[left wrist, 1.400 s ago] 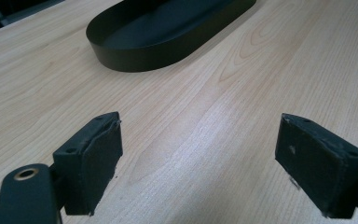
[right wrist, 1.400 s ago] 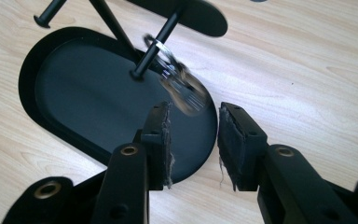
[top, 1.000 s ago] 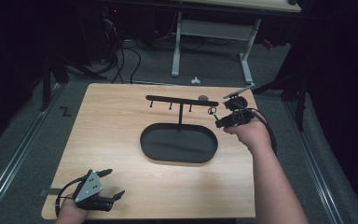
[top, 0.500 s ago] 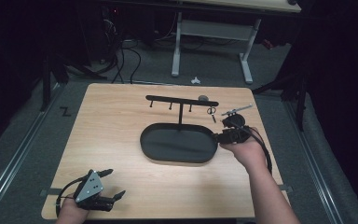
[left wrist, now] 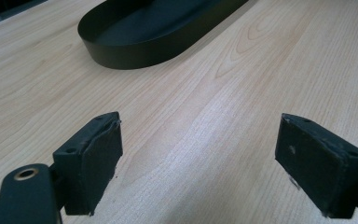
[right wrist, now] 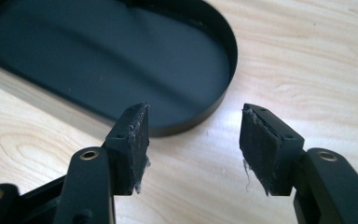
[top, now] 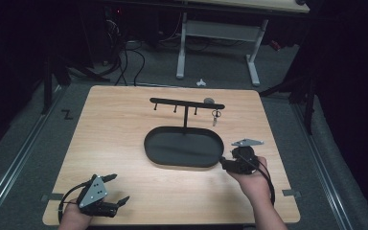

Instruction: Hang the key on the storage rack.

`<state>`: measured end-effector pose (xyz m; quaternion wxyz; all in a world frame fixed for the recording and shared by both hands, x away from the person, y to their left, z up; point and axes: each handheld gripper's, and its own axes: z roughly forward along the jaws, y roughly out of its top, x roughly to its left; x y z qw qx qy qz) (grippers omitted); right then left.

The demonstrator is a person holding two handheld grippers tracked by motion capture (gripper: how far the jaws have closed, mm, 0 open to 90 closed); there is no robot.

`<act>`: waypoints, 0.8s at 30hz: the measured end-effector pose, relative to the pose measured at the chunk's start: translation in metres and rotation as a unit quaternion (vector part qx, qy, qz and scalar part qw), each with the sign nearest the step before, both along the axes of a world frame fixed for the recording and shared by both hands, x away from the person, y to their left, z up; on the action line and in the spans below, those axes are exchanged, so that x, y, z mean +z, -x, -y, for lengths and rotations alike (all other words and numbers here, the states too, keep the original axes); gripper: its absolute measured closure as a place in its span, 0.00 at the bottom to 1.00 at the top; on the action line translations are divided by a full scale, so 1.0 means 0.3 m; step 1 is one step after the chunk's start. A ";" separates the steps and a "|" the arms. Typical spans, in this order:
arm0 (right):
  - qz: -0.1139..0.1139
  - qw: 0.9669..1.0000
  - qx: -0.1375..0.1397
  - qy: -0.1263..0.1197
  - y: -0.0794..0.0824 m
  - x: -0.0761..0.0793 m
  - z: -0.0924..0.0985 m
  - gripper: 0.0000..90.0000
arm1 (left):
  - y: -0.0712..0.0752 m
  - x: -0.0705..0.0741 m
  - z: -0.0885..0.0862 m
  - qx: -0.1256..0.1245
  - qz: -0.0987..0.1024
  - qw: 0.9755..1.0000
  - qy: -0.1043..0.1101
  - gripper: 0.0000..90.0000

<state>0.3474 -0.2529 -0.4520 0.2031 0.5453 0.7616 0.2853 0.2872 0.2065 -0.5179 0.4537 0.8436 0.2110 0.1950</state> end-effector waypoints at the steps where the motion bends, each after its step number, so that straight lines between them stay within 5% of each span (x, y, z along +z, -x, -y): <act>1: 0.003 1.000 0.000 -0.001 0.015 -0.017 0.001 0.47 | 0.000 -0.001 0.001 0.000 0.001 1.000 0.001 0.17; 11: 0.045 0.999 -0.008 -0.010 0.131 -0.141 -0.009 0.42 | 0.000 -0.002 0.003 -0.001 0.000 1.000 -0.002 0.17; 17: 0.096 0.995 -0.028 -0.016 0.197 -0.197 -0.007 0.42 | 0.003 -0.003 0.003 -0.001 -0.001 1.000 -0.002 0.17; 24: 0.086 0.996 -0.018 -0.022 0.217 -0.219 0.013 0.40 | 0.000 -0.002 0.006 0.003 0.002 1.000 -0.003 0.17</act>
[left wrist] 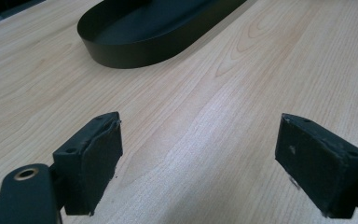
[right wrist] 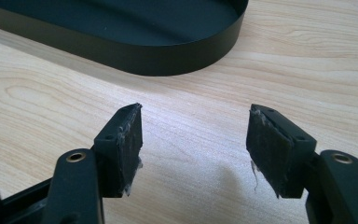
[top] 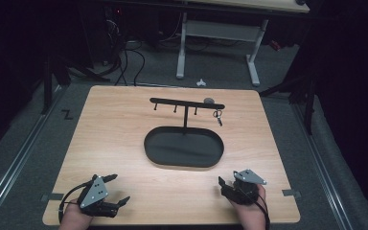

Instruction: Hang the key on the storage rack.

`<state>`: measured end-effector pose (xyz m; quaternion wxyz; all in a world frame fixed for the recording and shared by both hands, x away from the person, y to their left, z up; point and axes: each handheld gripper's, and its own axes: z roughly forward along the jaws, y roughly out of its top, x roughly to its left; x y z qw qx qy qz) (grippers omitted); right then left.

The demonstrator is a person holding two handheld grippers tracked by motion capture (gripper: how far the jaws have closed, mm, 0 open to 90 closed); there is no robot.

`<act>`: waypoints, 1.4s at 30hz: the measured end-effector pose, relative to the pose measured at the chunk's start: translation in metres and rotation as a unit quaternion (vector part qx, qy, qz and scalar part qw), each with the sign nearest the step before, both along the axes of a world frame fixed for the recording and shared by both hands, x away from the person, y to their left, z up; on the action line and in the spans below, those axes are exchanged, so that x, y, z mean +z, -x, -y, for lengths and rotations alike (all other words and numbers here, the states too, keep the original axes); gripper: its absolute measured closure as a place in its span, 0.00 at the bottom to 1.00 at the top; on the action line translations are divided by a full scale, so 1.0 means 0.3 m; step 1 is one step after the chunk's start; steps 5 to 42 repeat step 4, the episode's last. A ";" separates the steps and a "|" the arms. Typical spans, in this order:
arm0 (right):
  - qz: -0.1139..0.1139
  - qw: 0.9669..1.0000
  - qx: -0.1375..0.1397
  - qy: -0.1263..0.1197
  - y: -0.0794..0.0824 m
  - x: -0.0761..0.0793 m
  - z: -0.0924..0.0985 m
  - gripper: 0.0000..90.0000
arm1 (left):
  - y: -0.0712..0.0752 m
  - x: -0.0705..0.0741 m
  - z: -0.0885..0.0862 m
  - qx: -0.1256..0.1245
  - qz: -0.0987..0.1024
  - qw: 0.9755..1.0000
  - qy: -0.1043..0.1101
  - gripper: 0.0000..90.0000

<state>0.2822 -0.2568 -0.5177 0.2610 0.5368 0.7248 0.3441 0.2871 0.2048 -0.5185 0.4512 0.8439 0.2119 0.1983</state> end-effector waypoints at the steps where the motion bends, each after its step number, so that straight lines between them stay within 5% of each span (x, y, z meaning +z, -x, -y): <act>1: 0.001 1.000 0.000 -0.001 -0.001 0.000 0.002 0.40 | 0.000 0.000 0.001 0.000 -0.001 1.000 -0.001 0.17; 42: 0.004 1.000 0.001 -0.004 -0.002 0.000 0.006 0.42 | 0.003 -0.001 0.003 -0.003 0.000 1.000 -0.004 0.17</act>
